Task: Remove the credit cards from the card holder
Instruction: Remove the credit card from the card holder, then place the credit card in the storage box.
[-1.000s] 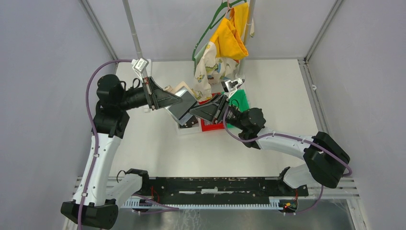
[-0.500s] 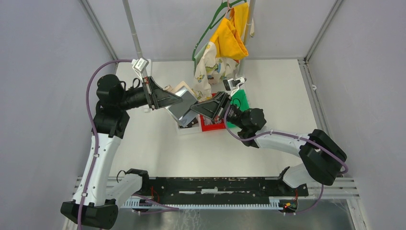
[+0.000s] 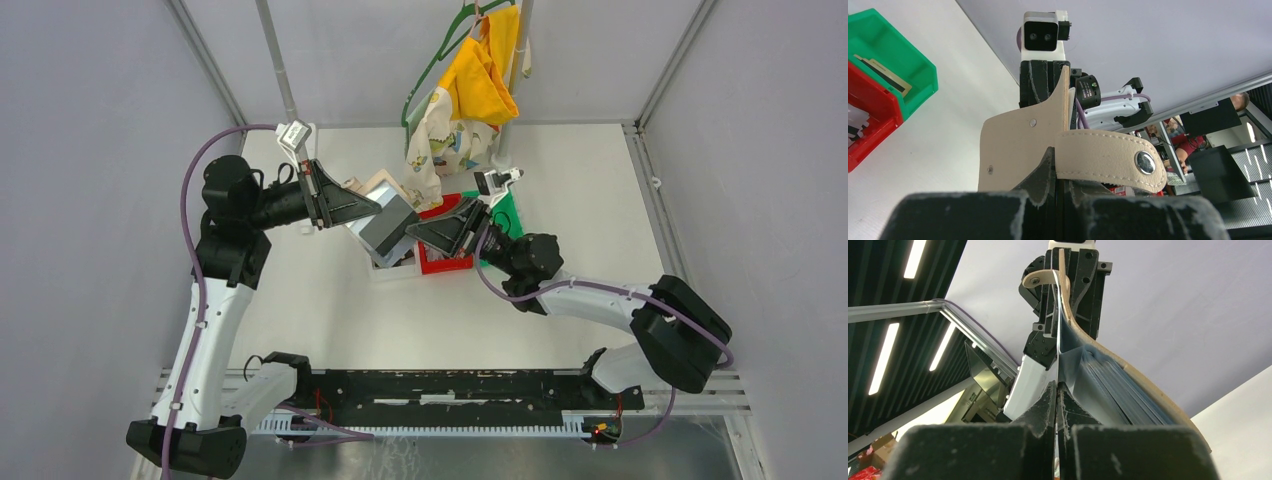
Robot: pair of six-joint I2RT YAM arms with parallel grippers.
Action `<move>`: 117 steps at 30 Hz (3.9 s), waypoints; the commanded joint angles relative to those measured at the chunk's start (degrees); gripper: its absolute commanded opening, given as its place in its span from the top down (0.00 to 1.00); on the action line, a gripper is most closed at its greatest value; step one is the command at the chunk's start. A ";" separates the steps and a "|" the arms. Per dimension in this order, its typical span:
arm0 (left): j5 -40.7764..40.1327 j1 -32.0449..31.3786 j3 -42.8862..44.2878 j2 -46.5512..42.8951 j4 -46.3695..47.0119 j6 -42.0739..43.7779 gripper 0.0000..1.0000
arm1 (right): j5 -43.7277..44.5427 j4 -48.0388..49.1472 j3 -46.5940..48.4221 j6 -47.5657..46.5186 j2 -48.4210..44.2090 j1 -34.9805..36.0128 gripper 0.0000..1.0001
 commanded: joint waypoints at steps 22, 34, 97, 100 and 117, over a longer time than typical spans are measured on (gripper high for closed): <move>-5.20 0.10 5.45 1.21 -5.13 3.38 0.98 | 2.06 4.49 5.04 2.90 2.87 1.93 0.79; -5.96 0.10 8.10 2.76 -5.71 4.59 0.98 | 1.95 3.88 1.88 2.19 0.53 1.94 1.00; 8.11 0.23 17.22 -5.05 -24.91 44.28 0.98 | 21.15 -74.19 33.02 -56.58 18.41 1.39 0.31; 8.59 0.22 17.18 -5.11 -24.89 43.90 0.98 | 21.56 -72.34 27.55 -56.11 11.50 2.40 0.25; 14.32 0.27 15.63 -4.13 -30.39 47.21 0.98 | -3.10 -86.41 24.08 -70.80 -23.06 0.36 0.02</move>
